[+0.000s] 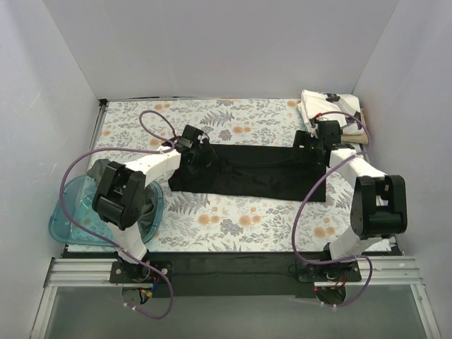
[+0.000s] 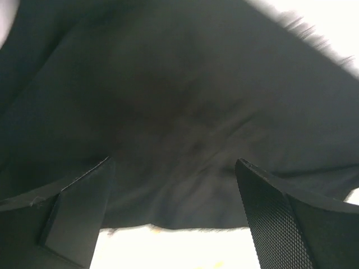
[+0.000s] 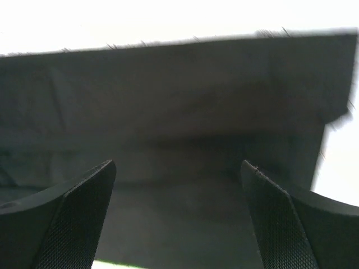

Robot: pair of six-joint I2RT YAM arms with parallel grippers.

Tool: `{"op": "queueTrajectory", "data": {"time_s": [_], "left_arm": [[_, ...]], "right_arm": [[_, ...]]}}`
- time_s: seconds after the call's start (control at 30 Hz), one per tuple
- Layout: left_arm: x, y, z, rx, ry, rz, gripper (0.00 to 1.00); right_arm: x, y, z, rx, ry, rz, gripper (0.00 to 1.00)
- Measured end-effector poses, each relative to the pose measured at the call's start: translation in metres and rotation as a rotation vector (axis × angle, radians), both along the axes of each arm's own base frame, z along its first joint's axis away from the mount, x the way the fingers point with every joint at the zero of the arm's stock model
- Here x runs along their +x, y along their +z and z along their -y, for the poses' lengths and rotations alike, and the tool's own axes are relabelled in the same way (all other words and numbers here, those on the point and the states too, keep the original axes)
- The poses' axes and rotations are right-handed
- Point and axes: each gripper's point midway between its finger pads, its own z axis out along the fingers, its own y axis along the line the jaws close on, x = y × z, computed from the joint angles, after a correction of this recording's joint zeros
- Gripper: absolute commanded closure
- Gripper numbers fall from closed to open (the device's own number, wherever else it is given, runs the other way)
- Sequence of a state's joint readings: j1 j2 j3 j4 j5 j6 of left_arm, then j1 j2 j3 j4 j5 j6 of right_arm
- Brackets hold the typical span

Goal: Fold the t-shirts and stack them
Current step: Fold the tshirt

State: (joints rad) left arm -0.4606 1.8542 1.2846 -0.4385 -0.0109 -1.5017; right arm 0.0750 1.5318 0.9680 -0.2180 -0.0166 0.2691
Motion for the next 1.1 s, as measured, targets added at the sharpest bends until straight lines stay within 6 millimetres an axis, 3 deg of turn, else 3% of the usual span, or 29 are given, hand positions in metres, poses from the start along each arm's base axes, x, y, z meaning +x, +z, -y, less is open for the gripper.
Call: {"op": "queueTrajectory", "data": {"time_s": [0.1, 0.17, 0.3, 0.47, 0.53, 0.63, 0.93, 1.1], "left_arm": [[-0.039, -0.019, -0.020, 0.026, 0.024, -0.068, 0.08], [-0.048, -0.029, -0.027, 0.032, 0.039, -0.094, 0.07], [-0.035, -0.029, -0.025, -0.008, 0.045, -0.084, 0.08], [0.003, -0.027, -0.011, -0.048, 0.041, -0.058, 0.07], [0.020, -0.026, -0.007, -0.057, 0.038, -0.042, 0.08], [0.049, -0.025, 0.002, -0.061, 0.033, -0.017, 0.08], [0.126, -0.022, 0.035, -0.099, -0.041, 0.102, 0.08], [0.153, -0.019, 0.052, -0.128, -0.096, 0.158, 0.08]], "right_arm": [[0.027, -0.008, -0.015, 0.027, 0.068, 0.010, 0.02], [0.039, -0.015, -0.022, 0.038, 0.099, 0.008, 0.02], [0.052, -0.029, -0.031, 0.056, 0.136, -0.004, 0.02], [0.039, -0.049, -0.038, 0.086, 0.155, -0.049, 0.03], [0.034, -0.048, -0.041, 0.108, 0.158, -0.030, 0.03], [0.015, -0.048, -0.047, 0.144, 0.163, -0.017, 0.02], [-0.069, -0.044, -0.084, 0.275, 0.222, -0.060, 0.02], [-0.123, -0.042, -0.134, 0.324, 0.362, -0.112, 0.02]]}}
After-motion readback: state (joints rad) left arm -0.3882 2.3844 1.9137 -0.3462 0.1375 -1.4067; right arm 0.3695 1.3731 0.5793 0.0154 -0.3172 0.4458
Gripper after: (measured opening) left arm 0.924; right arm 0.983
